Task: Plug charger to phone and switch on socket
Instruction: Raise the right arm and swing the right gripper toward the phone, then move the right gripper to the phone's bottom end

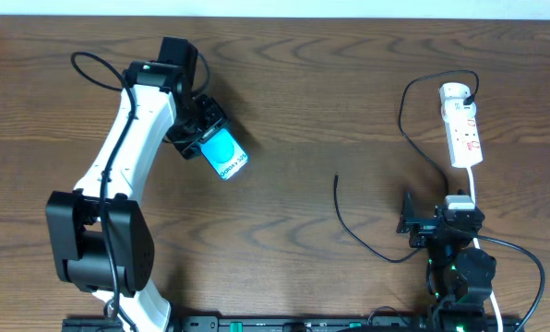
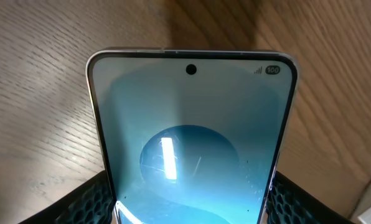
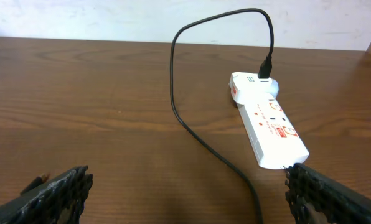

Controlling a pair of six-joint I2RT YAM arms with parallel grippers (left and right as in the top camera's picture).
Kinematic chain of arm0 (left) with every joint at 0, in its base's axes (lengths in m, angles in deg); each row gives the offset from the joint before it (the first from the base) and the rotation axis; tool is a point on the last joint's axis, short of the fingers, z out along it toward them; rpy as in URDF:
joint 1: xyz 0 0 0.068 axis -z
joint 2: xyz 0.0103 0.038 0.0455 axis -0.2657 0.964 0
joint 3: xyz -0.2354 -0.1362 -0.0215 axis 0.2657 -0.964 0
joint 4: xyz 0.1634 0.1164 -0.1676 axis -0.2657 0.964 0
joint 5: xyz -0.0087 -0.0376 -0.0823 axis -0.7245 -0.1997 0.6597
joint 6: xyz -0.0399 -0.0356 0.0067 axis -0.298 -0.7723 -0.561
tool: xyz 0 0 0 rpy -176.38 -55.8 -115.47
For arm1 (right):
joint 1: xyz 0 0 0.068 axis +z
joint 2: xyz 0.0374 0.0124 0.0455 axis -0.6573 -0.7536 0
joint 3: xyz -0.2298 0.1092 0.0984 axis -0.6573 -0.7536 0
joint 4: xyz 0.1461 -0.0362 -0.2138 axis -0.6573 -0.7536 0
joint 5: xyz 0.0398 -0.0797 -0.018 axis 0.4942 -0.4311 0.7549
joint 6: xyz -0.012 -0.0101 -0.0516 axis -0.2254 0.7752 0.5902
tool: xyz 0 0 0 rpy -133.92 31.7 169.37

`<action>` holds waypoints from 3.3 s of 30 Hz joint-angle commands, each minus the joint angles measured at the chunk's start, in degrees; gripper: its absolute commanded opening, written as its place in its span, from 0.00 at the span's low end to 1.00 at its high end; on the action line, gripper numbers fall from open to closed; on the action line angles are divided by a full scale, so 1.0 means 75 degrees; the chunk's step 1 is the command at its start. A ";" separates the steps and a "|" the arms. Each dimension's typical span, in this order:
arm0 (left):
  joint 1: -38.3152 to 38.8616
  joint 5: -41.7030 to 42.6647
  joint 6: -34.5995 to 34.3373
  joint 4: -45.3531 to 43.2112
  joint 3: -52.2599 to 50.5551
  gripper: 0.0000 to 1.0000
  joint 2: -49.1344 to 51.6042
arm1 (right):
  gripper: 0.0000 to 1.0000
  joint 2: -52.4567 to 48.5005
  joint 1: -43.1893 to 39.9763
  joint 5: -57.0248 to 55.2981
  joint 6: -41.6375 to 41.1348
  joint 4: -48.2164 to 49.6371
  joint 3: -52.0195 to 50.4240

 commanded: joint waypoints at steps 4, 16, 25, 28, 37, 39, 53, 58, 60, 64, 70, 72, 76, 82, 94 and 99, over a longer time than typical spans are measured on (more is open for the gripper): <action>0.0041 -0.0265 0.0233 0.0047 0.0015 0.07 -0.0207 | 0.99 0.0047 0.0064 -0.0038 -0.0128 -0.0032 -0.0012; 0.0047 -0.0204 0.0233 0.0108 0.0015 0.07 -0.0207 | 0.99 0.0044 0.0064 0.1518 -0.1612 0.1818 0.0224; 0.0047 -0.0108 0.0233 0.0105 0.0015 0.07 -0.0207 | 0.99 -0.2022 0.0064 0.1888 -0.1349 -0.0734 0.3491; 0.0047 -0.0009 0.0236 0.0108 0.0015 0.07 -0.0207 | 0.99 -0.3550 0.0064 0.2623 -0.1174 -0.2025 0.5249; 0.0047 -0.0006 0.0233 0.0102 0.0015 0.07 -0.0207 | 0.99 -0.7705 0.0067 0.4345 -0.1262 -0.5980 0.9221; 0.0047 -0.0006 0.0233 0.0102 0.0015 0.07 -0.0207 | 0.99 -0.8192 0.0064 0.4342 -0.1740 -0.5808 0.9221; 0.0047 -0.0006 -0.0175 0.0099 0.0015 0.07 -0.0207 | 0.99 -1.1240 0.0067 0.8580 -0.3392 -0.3308 0.9221; 0.0047 -0.0006 -0.0979 0.0099 0.0015 0.07 -0.0207 | 0.99 -1.1771 0.0125 0.9151 -0.3395 -0.3048 0.9221; 0.0047 -0.0003 -0.1425 0.0099 0.0015 0.07 -0.0207 | 0.99 -1.1838 0.0207 0.9142 -0.3392 -0.3002 0.9221; 0.0047 0.0207 -0.2130 0.0099 0.0015 0.07 -0.0207 | 0.99 -1.1844 0.0440 0.9040 -0.3780 -0.2614 0.9221; 0.0047 0.0554 -0.2981 0.0105 0.0015 0.07 -0.0207 | 0.99 -1.1841 0.1029 0.8148 -0.4261 -0.1950 0.9221; 0.0047 0.0726 -0.3299 0.0105 0.0015 0.07 -0.0207 | 0.99 -1.1841 0.1250 0.7717 -0.4368 -0.1836 0.9221; 0.0047 0.1157 -0.4004 0.0102 0.0015 0.07 -0.0207 | 0.97 -1.1844 0.1649 0.6831 -0.4511 -0.1754 0.9221; 0.0047 0.1684 -0.4637 0.0096 0.0015 0.07 -0.0207 | 0.94 -1.1844 0.2081 0.6187 -0.4619 -0.1632 0.9221; 0.0047 0.2486 -0.5042 0.0050 0.0015 0.07 -0.0207 | 0.92 -1.1844 0.2305 0.5995 -0.4928 -0.1568 0.9221; 0.0047 0.2547 -0.5094 0.0038 0.0015 0.07 -0.0207 | 0.92 -1.1844 0.2468 0.5992 -0.4931 -0.1440 0.9221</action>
